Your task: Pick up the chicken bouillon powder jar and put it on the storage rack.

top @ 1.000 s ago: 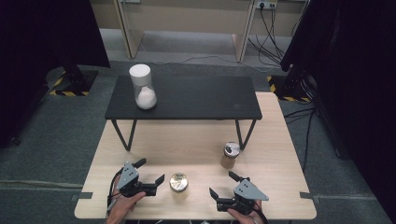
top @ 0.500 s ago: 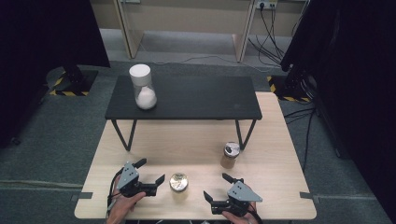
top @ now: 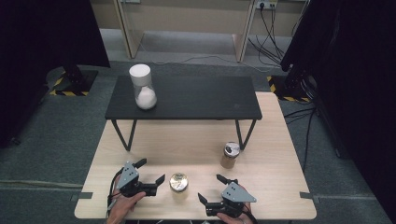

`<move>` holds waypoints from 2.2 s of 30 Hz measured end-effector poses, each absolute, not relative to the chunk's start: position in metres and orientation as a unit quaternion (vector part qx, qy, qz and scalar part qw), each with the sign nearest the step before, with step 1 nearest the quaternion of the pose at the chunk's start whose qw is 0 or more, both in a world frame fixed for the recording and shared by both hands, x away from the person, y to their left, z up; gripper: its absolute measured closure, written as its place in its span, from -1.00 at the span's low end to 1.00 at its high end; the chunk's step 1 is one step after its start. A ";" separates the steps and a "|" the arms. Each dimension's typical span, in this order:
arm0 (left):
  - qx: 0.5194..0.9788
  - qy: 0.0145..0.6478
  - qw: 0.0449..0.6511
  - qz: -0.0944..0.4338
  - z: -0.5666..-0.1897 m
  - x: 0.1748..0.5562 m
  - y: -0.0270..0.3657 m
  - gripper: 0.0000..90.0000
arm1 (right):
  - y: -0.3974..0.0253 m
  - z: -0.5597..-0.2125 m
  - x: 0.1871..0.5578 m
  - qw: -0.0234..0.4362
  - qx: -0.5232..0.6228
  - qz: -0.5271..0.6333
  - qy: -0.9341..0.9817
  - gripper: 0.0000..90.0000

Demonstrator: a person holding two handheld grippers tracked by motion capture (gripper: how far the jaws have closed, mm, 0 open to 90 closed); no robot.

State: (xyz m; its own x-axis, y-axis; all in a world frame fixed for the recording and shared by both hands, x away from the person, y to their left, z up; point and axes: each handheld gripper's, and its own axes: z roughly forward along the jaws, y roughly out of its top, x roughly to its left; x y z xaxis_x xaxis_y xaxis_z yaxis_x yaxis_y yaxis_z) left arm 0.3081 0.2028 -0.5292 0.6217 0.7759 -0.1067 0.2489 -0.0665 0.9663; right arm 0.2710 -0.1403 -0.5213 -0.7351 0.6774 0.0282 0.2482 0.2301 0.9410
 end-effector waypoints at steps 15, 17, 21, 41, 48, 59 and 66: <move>0.692 0.371 0.576 0.229 -0.529 0.308 0.203 -0.99 | -0.131 -0.521 0.270 0.195 0.296 0.543 0.761 -0.86; 0.692 0.371 0.576 0.229 -0.529 0.308 0.203 -0.99 | -0.131 -0.521 0.269 0.194 0.296 0.544 0.761 -0.86; 0.692 0.371 0.576 0.228 -0.529 0.308 0.203 -0.99 | -0.129 -0.521 0.269 0.194 0.295 0.544 0.761 -0.86; 0.692 0.372 0.576 0.225 -0.529 0.308 0.203 -0.99 | -0.122 -0.522 0.268 0.189 0.291 0.544 0.764 -0.86; 0.693 0.371 0.575 0.224 -0.529 0.309 0.203 -0.99 | -0.120 -0.522 0.269 0.189 0.290 0.544 0.764 -0.86; 0.695 0.370 0.574 0.223 -0.529 0.308 0.202 -0.98 | -0.117 -0.523 0.269 0.187 0.288 0.542 0.767 -0.86; 0.696 0.369 0.574 0.223 -0.529 0.308 0.202 -0.98 | -0.116 -0.524 0.269 0.186 0.286 0.543 0.768 -0.86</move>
State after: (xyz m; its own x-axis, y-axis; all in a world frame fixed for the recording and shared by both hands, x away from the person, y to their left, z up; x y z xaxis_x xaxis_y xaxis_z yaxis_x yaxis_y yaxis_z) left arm 0.3085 0.2022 -0.5294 0.6274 0.7704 -0.1132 0.2580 -0.0685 0.9637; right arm 0.2691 -0.1157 -0.5239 -0.7672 0.6410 0.0253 0.2376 0.2473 0.9394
